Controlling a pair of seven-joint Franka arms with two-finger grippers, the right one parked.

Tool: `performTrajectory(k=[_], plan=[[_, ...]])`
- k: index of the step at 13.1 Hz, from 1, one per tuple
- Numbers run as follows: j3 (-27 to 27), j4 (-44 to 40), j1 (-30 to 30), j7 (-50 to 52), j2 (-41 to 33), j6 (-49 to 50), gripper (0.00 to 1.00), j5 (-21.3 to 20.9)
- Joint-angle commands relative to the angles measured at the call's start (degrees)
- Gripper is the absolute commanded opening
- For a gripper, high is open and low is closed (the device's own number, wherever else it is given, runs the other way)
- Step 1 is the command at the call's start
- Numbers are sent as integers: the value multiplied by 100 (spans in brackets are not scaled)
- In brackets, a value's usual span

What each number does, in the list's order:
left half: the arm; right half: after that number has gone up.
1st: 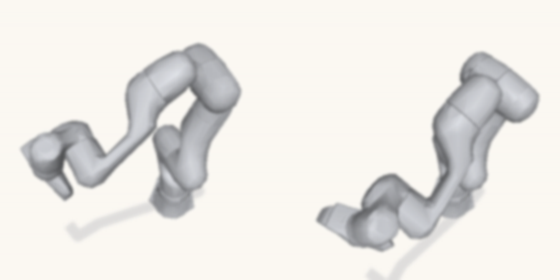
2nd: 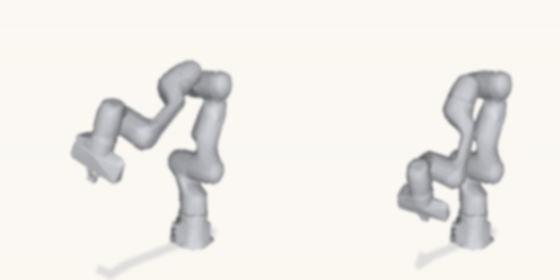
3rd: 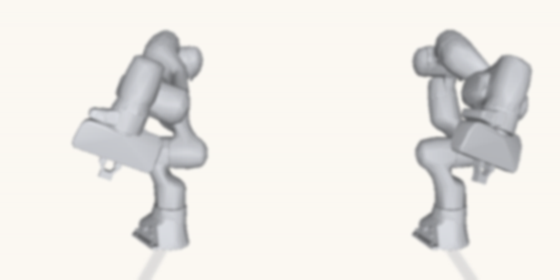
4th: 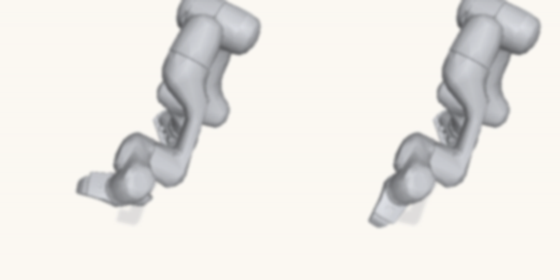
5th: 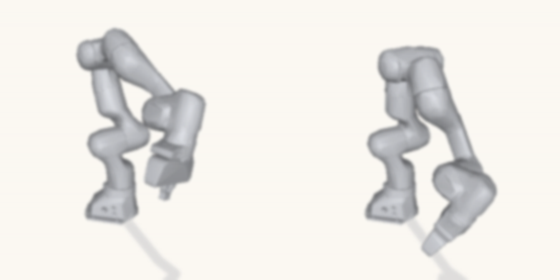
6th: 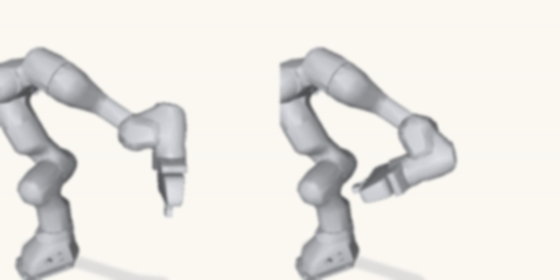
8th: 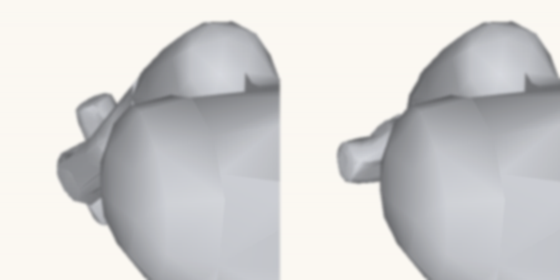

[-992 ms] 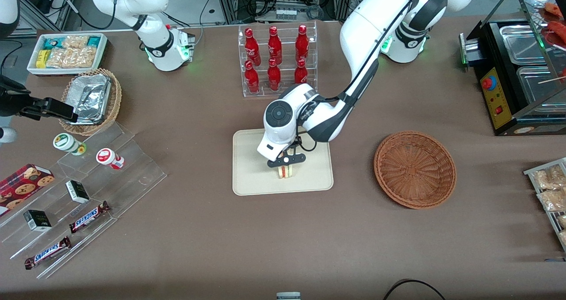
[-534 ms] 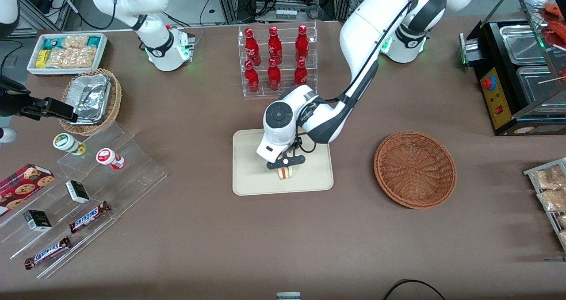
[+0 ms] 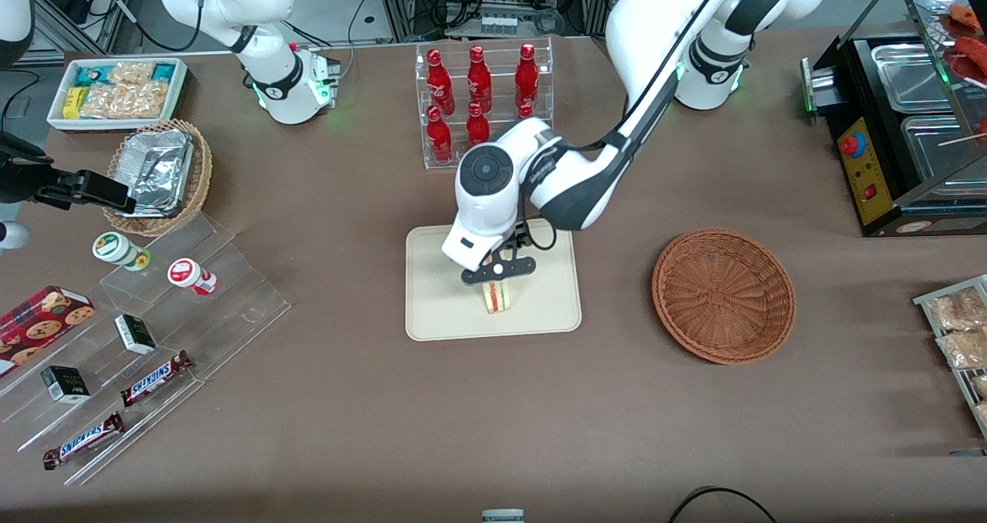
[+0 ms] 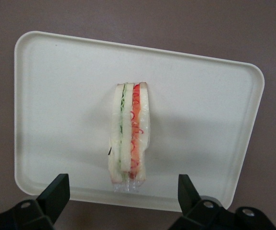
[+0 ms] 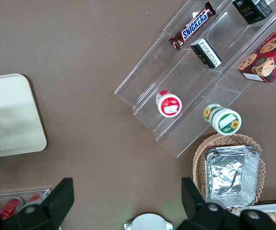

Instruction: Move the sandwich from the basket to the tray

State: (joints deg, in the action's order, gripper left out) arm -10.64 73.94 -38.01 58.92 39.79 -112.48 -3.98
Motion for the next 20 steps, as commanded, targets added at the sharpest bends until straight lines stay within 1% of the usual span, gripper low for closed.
performTrajectory(k=[1,2,3,6,7,8,9,11,12,13,15,17,19,20], plan=[[201,95,-13,-3,-384,393,100,11],[385,121,-13,-247,-463,420,100,28],[474,130,-5,-728,-533,533,100,133],[1149,130,-14,-1924,-753,947,100,599],[1439,217,-13,-2154,-928,1069,100,713],[1850,244,-5,-2374,-1060,1245,100,1088],[2264,261,-22,-2742,-1183,1377,100,1283],[2705,288,-5,-3514,-1368,1842,100,1417],[3125,349,-13,-4119,-1395,1992,100,1574],[3434,445,-22,-4578,-1474,2107,100,1697],[3620,560,-13,-5116,-1641,2221,100,1716],[3727,552,-22,-5477,-1798,2641,100,1646],[3857,561,-22,-5540,-2062,2792,100,1611],[3980,561,-31,-5618,-2168,2898,100,1506]])
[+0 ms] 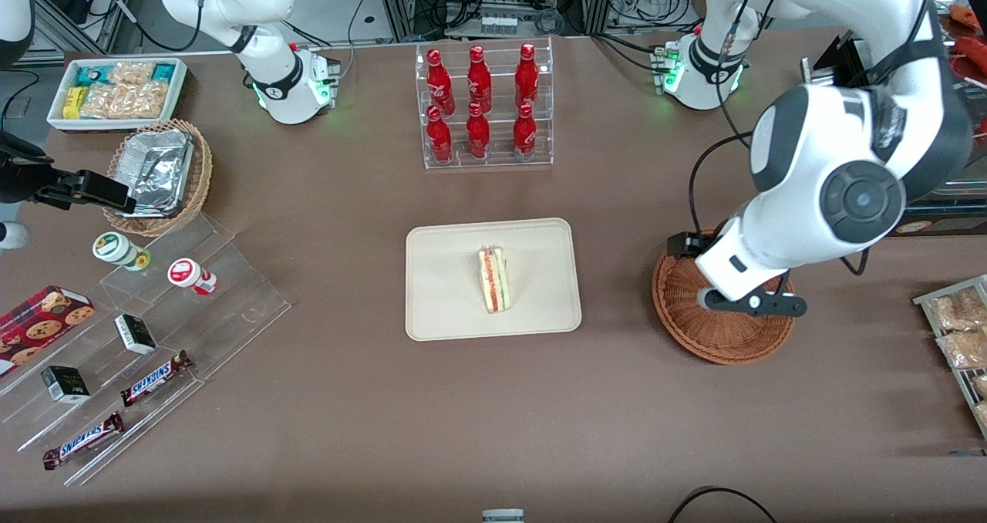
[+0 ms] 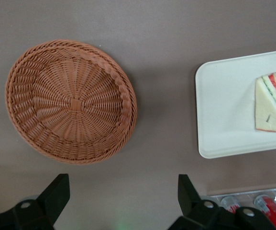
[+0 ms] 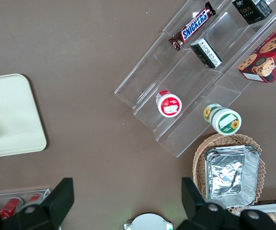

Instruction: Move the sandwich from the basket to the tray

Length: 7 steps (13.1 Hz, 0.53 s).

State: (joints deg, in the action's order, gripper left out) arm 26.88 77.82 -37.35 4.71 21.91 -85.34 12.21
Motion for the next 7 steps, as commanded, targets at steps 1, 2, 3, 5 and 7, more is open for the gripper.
performTrajectory(k=[1,2,3,5,7], plan=[[248,224,-97,-303,-563,220,100,-235],[248,460,-88,-322,-808,202,100,-384],[248,540,-79,-322,-933,220,100,-455],[213,567,-62,-322,-1038,211,100,-465],[-214,602,557,-322,-1118,229,100,-447]])
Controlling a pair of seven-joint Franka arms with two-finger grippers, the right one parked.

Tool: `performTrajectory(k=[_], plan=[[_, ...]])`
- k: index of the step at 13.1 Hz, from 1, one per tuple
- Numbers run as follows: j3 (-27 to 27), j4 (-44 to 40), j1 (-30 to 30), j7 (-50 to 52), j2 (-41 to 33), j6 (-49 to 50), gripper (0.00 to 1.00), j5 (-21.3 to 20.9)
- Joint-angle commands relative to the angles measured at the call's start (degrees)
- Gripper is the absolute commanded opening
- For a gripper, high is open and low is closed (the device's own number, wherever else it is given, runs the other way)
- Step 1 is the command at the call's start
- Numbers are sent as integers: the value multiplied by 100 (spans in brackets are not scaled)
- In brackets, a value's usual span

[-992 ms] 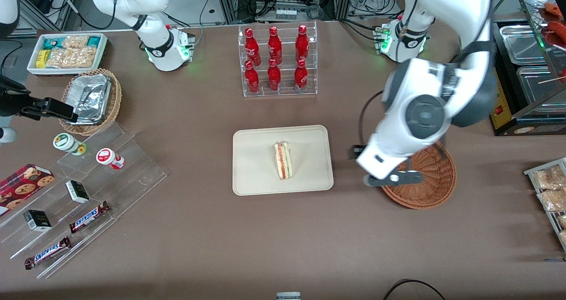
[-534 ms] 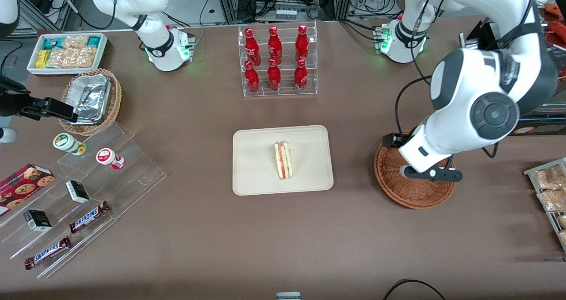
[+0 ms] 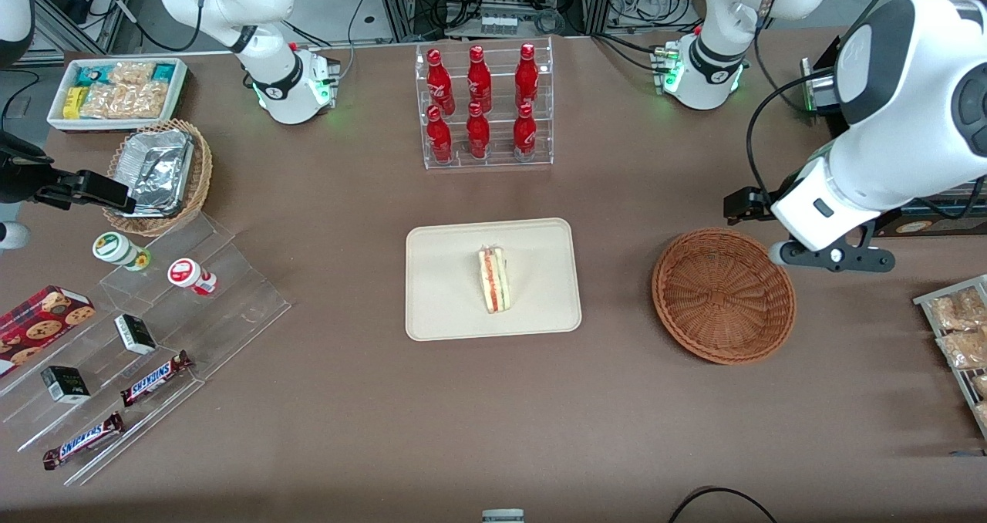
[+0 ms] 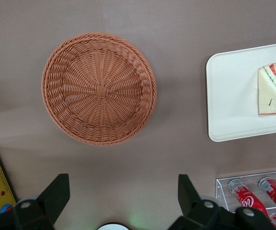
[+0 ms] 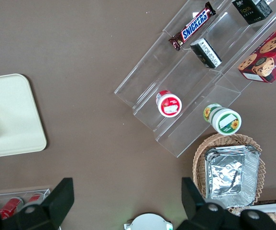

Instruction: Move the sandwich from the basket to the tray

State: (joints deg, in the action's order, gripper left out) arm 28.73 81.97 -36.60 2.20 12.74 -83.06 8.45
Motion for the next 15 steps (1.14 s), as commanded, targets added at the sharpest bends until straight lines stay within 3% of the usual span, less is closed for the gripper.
performTrajectory(k=[1,3,6,8,11,15], plan=[[-839,188,774,-71,-280,0,100,-107],[-1472,170,1346,-62,-307,79,100,-291],[-2878,292,2785,-71,-508,114,100,-529],[-3398,564,3341,-62,-789,123,100,-765],[-3830,908,4001,-71,-1229,333,100,-819],[-3770,759,4064,-79,-1370,887,100,-828]])
